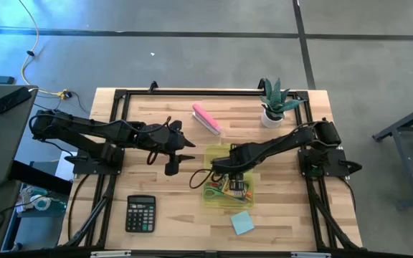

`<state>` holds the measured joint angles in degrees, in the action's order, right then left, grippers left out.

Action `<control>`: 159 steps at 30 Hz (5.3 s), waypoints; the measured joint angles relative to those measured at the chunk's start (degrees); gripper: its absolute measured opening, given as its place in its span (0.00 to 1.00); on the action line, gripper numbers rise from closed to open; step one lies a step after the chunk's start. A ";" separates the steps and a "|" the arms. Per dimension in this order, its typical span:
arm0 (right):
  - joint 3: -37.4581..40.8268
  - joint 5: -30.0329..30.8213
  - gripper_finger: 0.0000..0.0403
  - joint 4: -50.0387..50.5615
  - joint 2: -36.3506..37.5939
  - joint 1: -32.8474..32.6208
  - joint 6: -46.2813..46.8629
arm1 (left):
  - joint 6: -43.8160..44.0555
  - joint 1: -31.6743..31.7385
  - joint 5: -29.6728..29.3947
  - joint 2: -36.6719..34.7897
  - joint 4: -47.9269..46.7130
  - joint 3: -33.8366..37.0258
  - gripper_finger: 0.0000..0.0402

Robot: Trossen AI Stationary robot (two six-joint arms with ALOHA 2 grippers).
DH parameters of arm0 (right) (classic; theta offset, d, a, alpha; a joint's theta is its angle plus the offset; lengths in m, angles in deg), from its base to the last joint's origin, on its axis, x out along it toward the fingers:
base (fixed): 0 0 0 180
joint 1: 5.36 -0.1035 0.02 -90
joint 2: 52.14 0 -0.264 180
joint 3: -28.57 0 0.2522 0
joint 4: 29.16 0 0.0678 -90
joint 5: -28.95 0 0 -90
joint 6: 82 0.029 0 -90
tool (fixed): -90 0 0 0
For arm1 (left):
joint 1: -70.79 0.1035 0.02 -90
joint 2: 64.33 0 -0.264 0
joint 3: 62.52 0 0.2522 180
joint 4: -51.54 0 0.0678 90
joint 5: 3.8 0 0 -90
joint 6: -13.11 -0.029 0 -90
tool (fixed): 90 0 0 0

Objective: Pack school essentials
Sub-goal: Put the yellow crayon box into the yellow supply box, then adjust the yellow supply box, then put the sticky note into the yellow supply box

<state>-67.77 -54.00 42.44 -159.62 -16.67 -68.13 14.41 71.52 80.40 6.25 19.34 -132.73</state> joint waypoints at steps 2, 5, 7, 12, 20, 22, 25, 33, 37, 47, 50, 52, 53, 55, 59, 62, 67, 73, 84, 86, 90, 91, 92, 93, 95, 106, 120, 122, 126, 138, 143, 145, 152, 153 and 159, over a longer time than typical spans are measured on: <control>0.84 0.00 0.28 -2.32 0.00 0.07 1.16 | 0.00 -0.01 0.00 0.00 -0.02 0.00 0.47; 2.58 -0.49 0.26 -5.10 0.00 0.06 1.31 | 0.00 0.00 0.00 0.00 -0.02 0.00 0.47; 4.09 -2.07 0.24 -7.62 -0.13 -0.05 1.31 | 0.00 0.00 0.00 0.00 0.00 0.00 0.47; 5.51 -2.70 0.21 -9.70 -0.22 -0.65 0.53 | -0.01 -0.02 0.00 0.00 0.02 0.00 0.47; 3.56 -6.16 0.17 -12.00 -0.22 -2.03 -1.42 | -0.01 0.00 0.00 0.00 0.04 0.00 0.47; 3.33 -6.21 0.17 -12.09 -0.22 -2.29 -1.24 | -0.01 -0.01 0.00 0.00 0.04 0.00 0.47; 3.26 -4.89 0.17 -11.93 -0.22 -2.27 -0.86 | 0.00 0.00 0.00 0.00 0.04 0.00 0.47; 3.26 -2.55 0.17 -12.18 -0.22 -2.21 -0.87 | -0.02 -0.02 0.00 0.00 0.04 0.00 0.47; 3.23 -0.60 0.17 -9.85 0.06 -2.22 -1.34 | -0.02 -0.02 -0.68 0.00 0.01 0.00 0.47; 3.15 3.24 0.17 -3.29 7.68 -2.65 1.56 | 0.00 0.00 -1.01 0.02 -3.88 0.00 0.47; 3.28 3.26 0.17 -3.08 9.40 -3.93 3.69 | 0.02 -0.10 -0.89 0.02 -4.88 0.00 0.47; 4.36 3.15 0.17 -3.27 10.34 -5.33 5.17 | 0.25 -0.45 -0.65 0.02 -5.15 0.00 0.47; 5.33 2.80 0.17 -3.25 10.67 -6.17 5.89 | 0.47 -0.71 -0.58 0.02 -5.72 0.01 0.47; 7.56 1.54 0.17 -3.45 11.04 -7.89 7.92 | 0.50 -1.49 -0.48 0.02 -5.51 0.74 0.47; 11.85 -0.18 0.17 -6.02 11.63 -11.80 12.66 | 1.11 -3.15 -0.27 0.02 -2.68 4.70 0.47; 13.93 -0.55 0.17 -7.90 11.63 -14.16 15.15 | 2.95 -4.12 -0.21 0.02 1.00 8.03 0.47; 16.91 5.56 0.17 -11.35 11.63 -15.71 17.24 | 5.09 -5.41 0.44 0.02 9.10 13.85 0.47; 19.56 6.25 0.17 -12.82 11.63 -13.05 16.12 | 7.20 -6.12 0.46 0.02 13.73 17.56 0.47; 22.51 1.86 0.17 -19.55 11.62 -8.08 12.68 | 11.23 -8.50 0.60 2.19 25.09 24.41 0.47; 22.51 1.86 0.17 -19.59 11.61 -7.58 12.65 | 11.61 -8.84 0.59 3.62 27.40 24.61 0.47; 22.51 1.82 0.17 -20.79 11.13 -6.63 12.67 | 11.63 -9.05 0.59 6.70 30.11 24.81 0.47; 22.51 1.76 0.17 -20.83 11.03 -6.36 12.98 | 11.63 -9.05 0.59 7.70 31.40 24.77 0.47; 22.51 1.91 0.17 -21.09 10.81 -6.17 13.18 | 11.64 -9.05 0.66 8.84 32.42 24.76 0.47; 22.51 2.23 0.17 -21.39 10.55 -6.01 13.47 | 11.83 -9.03 0.86 9.95 32.95 24.77 0.47; 22.53 3.69 0.17 -21.30 10.28 -5.93 14.29 | 12.20 -9.03 1.32 12.02 35.03 24.83 0.47; 22.53 6.47 0.17 -22.28 10.18 -5.88 15.65 | 12.14 -9.16 6.69 19.04 48.53 24.79 0.47; 20.92 15.47 0.17 -11.04 15.13 -3.66 19.87 | 8.16 -6.88 7.52 28.81 49.62 20.65 0.47; 20.92 15.49 0.17 -8.11 15.26 -2.20 21.51 | 8.58 -5.83 7.27 29.26 46.85 19.78 0.47; 20.94 15.42 0.17 -2.97 15.20 1.05 24.34 | 9.05 -4.59 7.21 29.05 43.06 19.10 0.47; 20.94 11.55 0.17 -1.87 15.19 4.23 25.80 | 6.47 -3.75 5.58 28.50 41.31 19.21 0.47; 20.94 11.54 0.17 -1.83 15.19 3.30 26.21 | 5.54 -2.10 4.48 28.50 41.28 19.21 0.47; 20.94 11.52 0.17 -1.81 15.19 3.00 26.21 | 4.95 -1.43 4.47 28.50 40.92 19.21 0.47; 20.94 11.56 0.17 -1.77 15.19 2.91 26.23 | 3.70 -0.24 3.12 24.39 36.35 19.28 0.47; 20.94 11.56 0.17 -1.73 15.19 2.93 26.21 | 3.32 -0.24 2.87 23.49 36.09 19.27 0.47; 20.94 9.90 0.17 -1.84 15.19 2.62 26.25 | 2.99 -0.35 1.60 18.19 31.03 19.23 0.47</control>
<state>-46.83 -44.10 40.61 -144.43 -14.05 -41.88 17.41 71.17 82.00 24.44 50.36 -113.50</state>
